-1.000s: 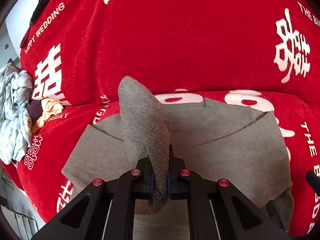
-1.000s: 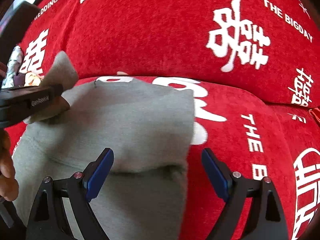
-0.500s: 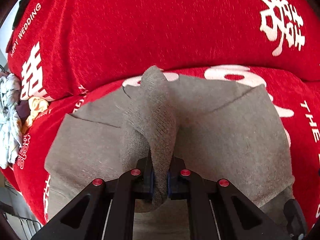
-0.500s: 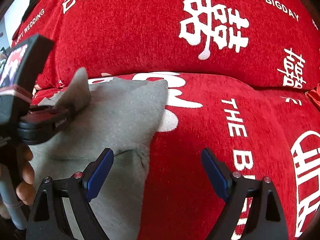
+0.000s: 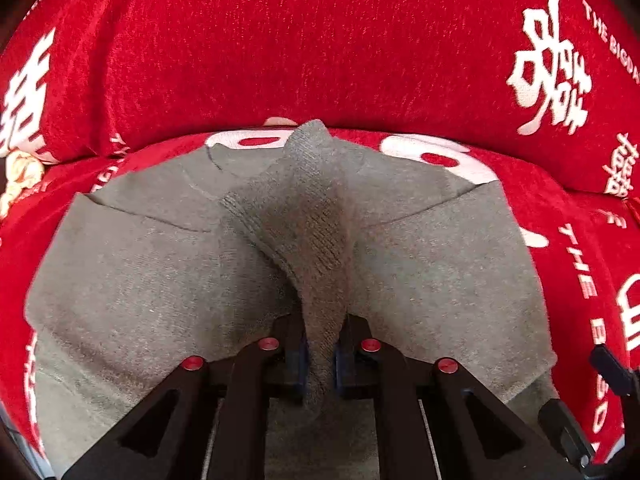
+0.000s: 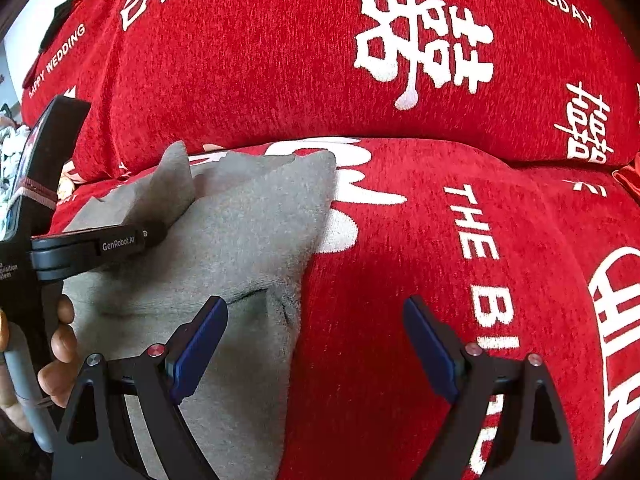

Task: Fold small clothes
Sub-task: 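Carry the held sleeve across the sweater body with the left tool, then lay the sleeve down and open the left tool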

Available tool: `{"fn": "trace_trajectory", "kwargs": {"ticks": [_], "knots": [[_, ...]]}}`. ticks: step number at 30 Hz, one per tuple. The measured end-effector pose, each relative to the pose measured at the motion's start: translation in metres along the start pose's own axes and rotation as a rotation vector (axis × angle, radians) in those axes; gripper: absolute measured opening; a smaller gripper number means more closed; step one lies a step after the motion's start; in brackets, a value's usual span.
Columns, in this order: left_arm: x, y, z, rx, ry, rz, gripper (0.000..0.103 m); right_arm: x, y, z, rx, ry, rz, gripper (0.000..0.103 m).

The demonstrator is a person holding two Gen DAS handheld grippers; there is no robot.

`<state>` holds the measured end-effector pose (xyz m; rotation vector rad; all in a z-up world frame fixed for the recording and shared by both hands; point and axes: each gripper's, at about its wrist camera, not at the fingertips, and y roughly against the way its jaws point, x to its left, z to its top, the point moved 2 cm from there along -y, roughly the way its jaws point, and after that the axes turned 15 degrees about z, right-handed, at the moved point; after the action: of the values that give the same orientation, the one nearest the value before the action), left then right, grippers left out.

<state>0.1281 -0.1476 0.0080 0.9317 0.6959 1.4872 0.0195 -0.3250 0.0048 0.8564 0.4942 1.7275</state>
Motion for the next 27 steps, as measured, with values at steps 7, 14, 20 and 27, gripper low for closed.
{"fn": "trace_trajectory", "kwargs": {"ticks": [7,14,20,27], "knots": [[0.016,-0.002,-0.001,0.011,0.044,-0.114,0.010,0.006,-0.002,0.007,0.004,-0.001,0.015,0.091],[0.029,0.002,-0.006,0.021,0.061,-0.197,0.010,0.015,-0.011,0.019,0.015,-0.007,0.052,0.091],[0.031,0.004,-0.008,0.027,0.060,-0.265,0.068,0.025,-0.023,0.032,0.033,-0.030,0.111,0.091],[0.035,0.020,-0.012,-0.049,0.047,-0.246,0.085,0.032,-0.025,0.034,0.043,-0.013,0.098,0.091]]}}
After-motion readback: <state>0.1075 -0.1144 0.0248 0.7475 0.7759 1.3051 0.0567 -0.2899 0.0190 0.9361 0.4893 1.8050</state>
